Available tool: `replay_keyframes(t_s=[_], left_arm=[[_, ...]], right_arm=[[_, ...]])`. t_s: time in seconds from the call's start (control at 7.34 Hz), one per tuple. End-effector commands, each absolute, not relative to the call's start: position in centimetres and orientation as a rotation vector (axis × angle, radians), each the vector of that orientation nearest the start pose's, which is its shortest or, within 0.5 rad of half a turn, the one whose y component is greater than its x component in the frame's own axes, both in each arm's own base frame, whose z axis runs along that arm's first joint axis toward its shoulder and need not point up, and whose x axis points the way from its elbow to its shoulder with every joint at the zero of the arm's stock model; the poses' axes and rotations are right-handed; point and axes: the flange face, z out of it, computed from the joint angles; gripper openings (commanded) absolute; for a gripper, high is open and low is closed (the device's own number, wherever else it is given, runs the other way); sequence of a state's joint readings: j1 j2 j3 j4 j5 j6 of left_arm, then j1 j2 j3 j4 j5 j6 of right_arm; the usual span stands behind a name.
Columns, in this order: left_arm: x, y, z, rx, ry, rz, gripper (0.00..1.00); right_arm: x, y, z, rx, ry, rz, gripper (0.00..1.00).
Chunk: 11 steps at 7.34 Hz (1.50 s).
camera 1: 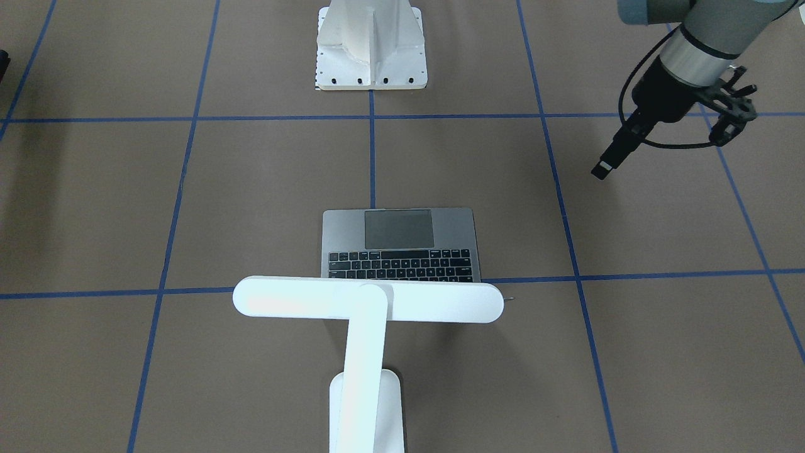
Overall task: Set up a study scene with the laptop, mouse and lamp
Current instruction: 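Release the laptop and withdraw the left gripper away from it, then carry the dark grey mouse pad in the right gripper toward the table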
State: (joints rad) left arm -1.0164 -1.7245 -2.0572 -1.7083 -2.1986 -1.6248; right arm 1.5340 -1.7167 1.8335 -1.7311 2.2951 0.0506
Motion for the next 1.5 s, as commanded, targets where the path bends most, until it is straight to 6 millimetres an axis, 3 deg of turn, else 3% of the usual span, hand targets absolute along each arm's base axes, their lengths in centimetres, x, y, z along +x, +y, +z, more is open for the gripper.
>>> replay_keyframes(t_s=[0.0,0.14,0.54,0.68,0.82,0.95,1.09,1.36], left_arm=[[14.0,-48.2,39.9,-0.094,0.894,-0.626,1.0],[11.5,-48.5,43.1,-0.048,0.842,-0.522,1.0],[5.6,-48.9,46.9,0.013,0.719,-0.199,1.0],[4.1,-49.3,49.3,0.023,0.695,-0.076,1.0],[1.6,-50.0,52.7,0.029,0.686,0.013,1.0],[-0.8,-50.4,55.7,0.037,0.707,0.092,1.0],[-1.8,-50.4,57.9,0.05,0.706,0.187,1.0],[-3.1,-50.2,58.8,0.052,0.712,0.195,1.0]], right_arm=[[5.7,-41.8,62.3,-0.054,-0.719,0.04,1.0],[6.2,-41.7,62.4,-0.056,-0.71,0.066,1.0],[7.2,-41.0,64.2,-0.083,-0.615,0.097,1.0],[7.2,-40.8,64.6,-0.1,-0.617,0.105,1.0],[8.2,-39.0,66.1,-0.126,-0.609,0.138,1.0],[10.6,-37.9,66.4,-0.108,-0.615,0.199,1.0],[11.7,-37.6,66.5,-0.102,-0.614,0.227,1.0],[13.9,-34.1,68.5,-0.125,-0.609,0.294,1.0]])
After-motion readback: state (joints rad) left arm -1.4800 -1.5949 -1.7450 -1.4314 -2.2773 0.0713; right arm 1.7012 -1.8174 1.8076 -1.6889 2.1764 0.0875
